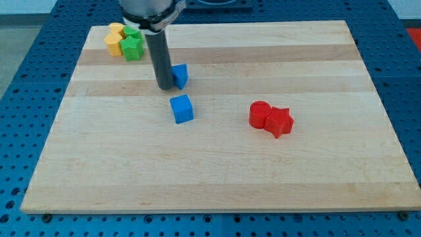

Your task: Move the triangle to the top center

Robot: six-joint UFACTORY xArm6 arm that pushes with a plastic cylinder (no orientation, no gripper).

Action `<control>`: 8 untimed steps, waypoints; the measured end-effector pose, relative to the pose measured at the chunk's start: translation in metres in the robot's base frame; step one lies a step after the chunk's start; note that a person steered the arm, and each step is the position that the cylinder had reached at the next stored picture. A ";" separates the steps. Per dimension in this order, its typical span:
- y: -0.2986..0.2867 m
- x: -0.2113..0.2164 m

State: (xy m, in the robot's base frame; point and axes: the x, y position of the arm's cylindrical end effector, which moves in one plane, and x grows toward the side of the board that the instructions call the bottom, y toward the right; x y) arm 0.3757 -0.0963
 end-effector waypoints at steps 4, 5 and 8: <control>0.099 -0.035; 0.099 -0.049; 0.099 -0.095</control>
